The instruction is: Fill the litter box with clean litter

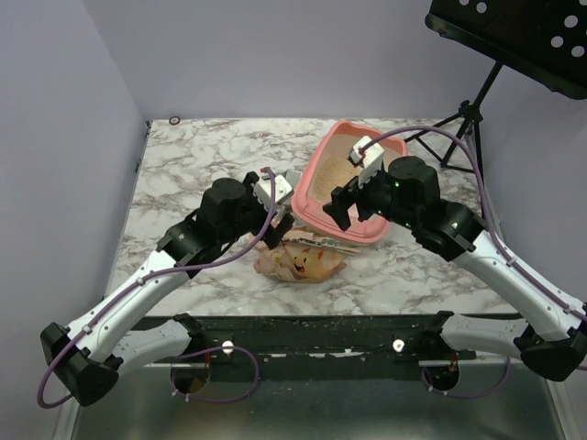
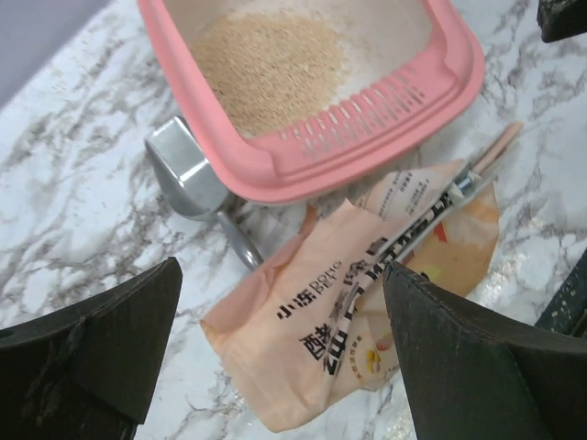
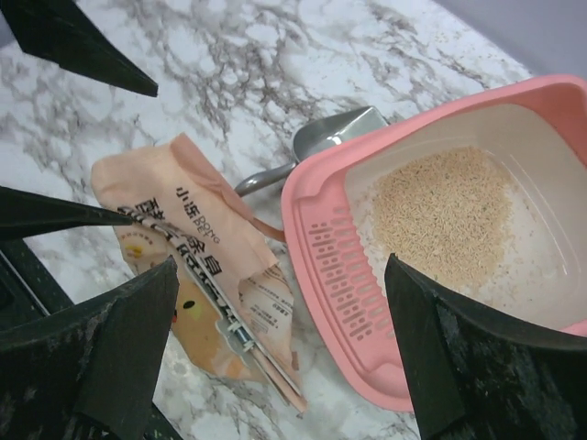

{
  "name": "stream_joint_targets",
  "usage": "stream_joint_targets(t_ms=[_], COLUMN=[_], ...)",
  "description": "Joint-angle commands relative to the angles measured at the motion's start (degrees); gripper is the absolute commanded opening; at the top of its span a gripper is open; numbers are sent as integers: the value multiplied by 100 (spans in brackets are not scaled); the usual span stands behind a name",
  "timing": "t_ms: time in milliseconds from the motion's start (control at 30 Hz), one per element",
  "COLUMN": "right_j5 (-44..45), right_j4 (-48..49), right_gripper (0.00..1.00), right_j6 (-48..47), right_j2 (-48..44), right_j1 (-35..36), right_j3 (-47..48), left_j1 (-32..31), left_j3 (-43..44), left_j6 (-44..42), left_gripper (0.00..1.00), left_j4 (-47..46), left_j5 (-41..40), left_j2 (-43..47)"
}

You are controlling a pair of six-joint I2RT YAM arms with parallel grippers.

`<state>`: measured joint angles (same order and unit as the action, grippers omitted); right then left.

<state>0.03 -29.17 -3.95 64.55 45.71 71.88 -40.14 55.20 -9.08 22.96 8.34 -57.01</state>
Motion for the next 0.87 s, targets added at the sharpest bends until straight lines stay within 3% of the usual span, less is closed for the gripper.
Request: stream_joint_targets(t_ms=[0, 100, 233, 433, 667, 833], right_j5=[926, 1769, 2413, 2493, 2765, 3028], right_j4=[306, 613, 1289, 1186, 1335, 948], right_gripper=[100, 100, 100, 100, 100, 100], right_j6=[833, 1308, 1897, 1731, 1467, 1695], right_j2=[-92, -197, -540, -777, -1085, -1041], right_j1=[34, 34, 43, 43, 34, 34], right_j3=[318, 196, -489, -622, -789, -368], left_j1=[-2, 15, 15, 15, 15, 15], left_j3=[534, 1149, 1353, 1274, 1458, 1038], left_j6=[362, 653, 811, 1093, 1146, 1180], left_gripper=[99, 99, 99, 99, 99, 99], left_j4=[235, 498, 350, 77, 402, -158], left_j5=[-1147, -1939, -2713, -2908, -3049, -3329], left_j2=[-37, -318, -504, -460, -697, -311])
